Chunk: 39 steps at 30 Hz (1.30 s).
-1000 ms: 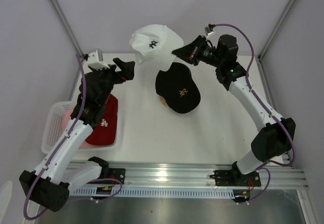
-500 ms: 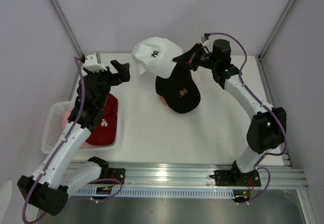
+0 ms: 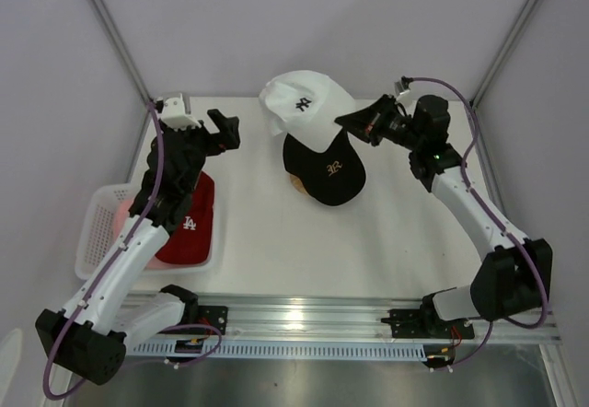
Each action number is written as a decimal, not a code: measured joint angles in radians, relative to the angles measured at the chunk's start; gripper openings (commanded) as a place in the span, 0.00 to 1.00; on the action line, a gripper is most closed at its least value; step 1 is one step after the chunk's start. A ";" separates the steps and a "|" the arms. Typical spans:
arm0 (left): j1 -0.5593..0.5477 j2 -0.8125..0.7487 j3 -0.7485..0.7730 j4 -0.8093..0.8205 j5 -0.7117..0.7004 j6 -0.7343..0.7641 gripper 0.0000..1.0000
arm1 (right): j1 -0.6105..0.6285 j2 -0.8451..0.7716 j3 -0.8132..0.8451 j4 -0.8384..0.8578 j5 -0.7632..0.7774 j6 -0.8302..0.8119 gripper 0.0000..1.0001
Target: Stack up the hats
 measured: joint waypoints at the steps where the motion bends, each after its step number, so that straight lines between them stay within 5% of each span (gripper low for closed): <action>1: 0.000 0.005 0.000 0.000 0.000 0.000 1.00 | -0.008 -0.042 -0.035 0.025 0.003 0.007 0.00; 27: 0.000 0.090 0.026 -0.027 0.057 -0.001 0.99 | -0.127 -0.411 -0.644 0.292 0.011 0.170 0.00; 39: 0.000 0.094 0.026 -0.042 0.062 -0.002 1.00 | -0.180 -0.205 -0.787 0.484 -0.037 0.185 0.00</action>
